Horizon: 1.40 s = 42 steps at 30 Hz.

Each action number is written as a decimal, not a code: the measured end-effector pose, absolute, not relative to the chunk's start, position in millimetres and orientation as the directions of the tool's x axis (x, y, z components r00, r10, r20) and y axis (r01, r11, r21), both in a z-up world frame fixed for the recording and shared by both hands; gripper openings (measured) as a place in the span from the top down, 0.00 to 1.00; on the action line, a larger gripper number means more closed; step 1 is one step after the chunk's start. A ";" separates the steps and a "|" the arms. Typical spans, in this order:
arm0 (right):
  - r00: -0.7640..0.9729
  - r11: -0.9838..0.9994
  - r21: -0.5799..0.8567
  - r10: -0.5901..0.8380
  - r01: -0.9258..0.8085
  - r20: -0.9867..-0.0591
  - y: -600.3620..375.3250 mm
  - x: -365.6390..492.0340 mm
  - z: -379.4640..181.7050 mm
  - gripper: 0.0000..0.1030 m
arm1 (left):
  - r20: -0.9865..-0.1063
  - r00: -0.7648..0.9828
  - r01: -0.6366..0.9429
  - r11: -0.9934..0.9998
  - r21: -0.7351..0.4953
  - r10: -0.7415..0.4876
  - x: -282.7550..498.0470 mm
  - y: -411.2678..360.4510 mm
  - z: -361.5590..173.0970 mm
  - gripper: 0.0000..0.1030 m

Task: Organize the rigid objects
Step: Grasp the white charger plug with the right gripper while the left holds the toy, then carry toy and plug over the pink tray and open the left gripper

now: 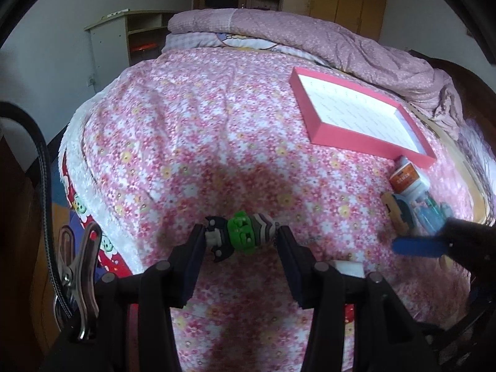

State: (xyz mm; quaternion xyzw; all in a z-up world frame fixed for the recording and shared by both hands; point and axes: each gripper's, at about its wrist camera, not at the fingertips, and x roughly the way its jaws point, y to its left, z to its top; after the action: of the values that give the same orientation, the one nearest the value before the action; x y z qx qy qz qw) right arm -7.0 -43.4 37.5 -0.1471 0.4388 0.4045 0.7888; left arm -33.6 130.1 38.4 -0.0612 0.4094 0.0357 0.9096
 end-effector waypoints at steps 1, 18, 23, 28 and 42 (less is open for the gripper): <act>0.281 0.624 0.128 0.513 -0.771 -0.811 -39.9 -5.5 35.3 0.29 | -0.751 0.660 -0.117 0.990 -0.084 0.014 -33.5 131.3 37.6 0.52; 0.277 0.600 0.126 0.533 -0.790 -0.799 -22.7 5.5 13.8 0.64 | -0.770 0.637 -0.139 0.986 -0.091 0.019 -27.9 138.9 26.2 0.52; 0.288 0.611 0.140 0.548 -0.779 -0.786 -31.3 4.1 20.0 0.65 | -0.768 0.641 -0.124 0.989 -0.086 0.013 -27.3 133.3 29.3 0.52; 0.325 0.639 0.148 0.561 -0.755 -0.762 -49.3 7.7 35.8 0.65 | -0.756 0.655 -0.097 0.992 -0.079 0.003 -24.4 124.7 40.0 0.52; 0.491 0.783 0.172 0.527 -0.598 -0.694 -119.5 63.9 96.9 0.65 | -0.685 0.725 0.077 0.997 -0.026 -0.074 23.7 65.8 105.7 0.52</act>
State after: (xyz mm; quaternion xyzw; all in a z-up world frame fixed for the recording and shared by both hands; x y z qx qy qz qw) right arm 63.9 -119.5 96.9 -0.0460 0.3850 0.3263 0.8621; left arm 23.7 65.8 105.7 0.0023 0.3687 -0.0405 0.9287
